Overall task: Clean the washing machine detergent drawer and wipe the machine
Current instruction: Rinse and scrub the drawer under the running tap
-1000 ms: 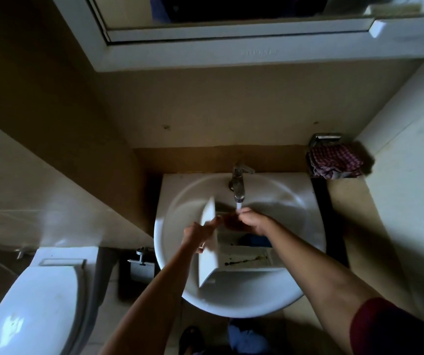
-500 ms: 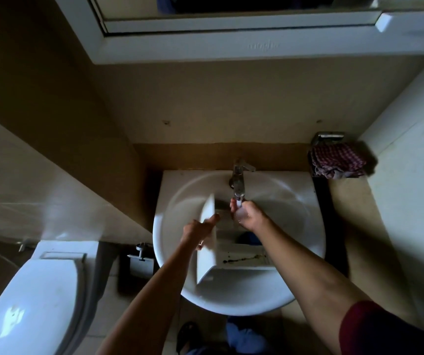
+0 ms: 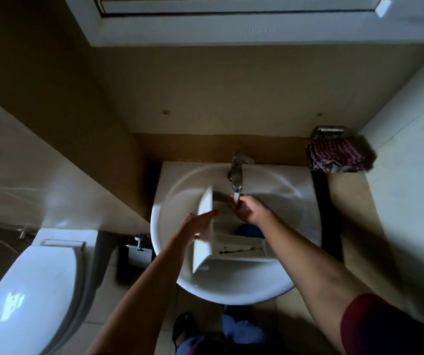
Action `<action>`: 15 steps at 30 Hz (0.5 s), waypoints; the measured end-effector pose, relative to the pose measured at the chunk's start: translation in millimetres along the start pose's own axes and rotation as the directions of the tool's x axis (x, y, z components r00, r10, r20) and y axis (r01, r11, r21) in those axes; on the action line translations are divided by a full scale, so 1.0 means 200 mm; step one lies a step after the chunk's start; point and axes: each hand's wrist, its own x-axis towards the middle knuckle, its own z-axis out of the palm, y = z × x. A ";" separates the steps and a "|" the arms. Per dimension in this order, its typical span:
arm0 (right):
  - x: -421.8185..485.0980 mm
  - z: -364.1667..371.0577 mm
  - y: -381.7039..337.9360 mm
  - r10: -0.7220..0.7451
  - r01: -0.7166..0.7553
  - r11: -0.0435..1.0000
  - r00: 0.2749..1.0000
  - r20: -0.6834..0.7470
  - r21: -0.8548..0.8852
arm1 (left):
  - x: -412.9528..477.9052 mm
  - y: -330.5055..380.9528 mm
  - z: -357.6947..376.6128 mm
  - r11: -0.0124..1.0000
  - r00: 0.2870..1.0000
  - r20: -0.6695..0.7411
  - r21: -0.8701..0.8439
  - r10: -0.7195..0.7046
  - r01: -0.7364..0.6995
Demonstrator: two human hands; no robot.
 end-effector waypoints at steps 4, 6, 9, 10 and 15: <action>0.01 0.05 0.00 -0.004 0.004 0.999 1.000 0.012 0.040 | 0.00 -0.04 -0.01 1.000 1.000 0.011 -0.005 0.002 -0.002; -0.02 0.06 0.00 -0.006 0.004 1.000 0.998 0.063 0.027 | 0.00 -0.05 -0.01 1.000 1.000 -0.003 -0.013 0.016 -0.016; -0.07 0.03 -0.02 0.106 -0.022 0.911 0.978 0.182 -0.411 | -0.03 -0.06 0.01 0.999 1.000 -0.005 -0.030 0.023 -0.023; -0.10 0.02 -0.03 0.179 -0.019 0.796 0.962 0.205 -0.605 | -0.04 -0.06 0.01 0.999 1.000 -0.005 -0.025 0.026 -0.026; -0.18 0.03 -0.10 0.021 0.092 -0.001 0.996 0.092 -0.996 | -0.03 -0.09 0.02 0.998 0.998 -0.016 -0.008 0.062 -0.062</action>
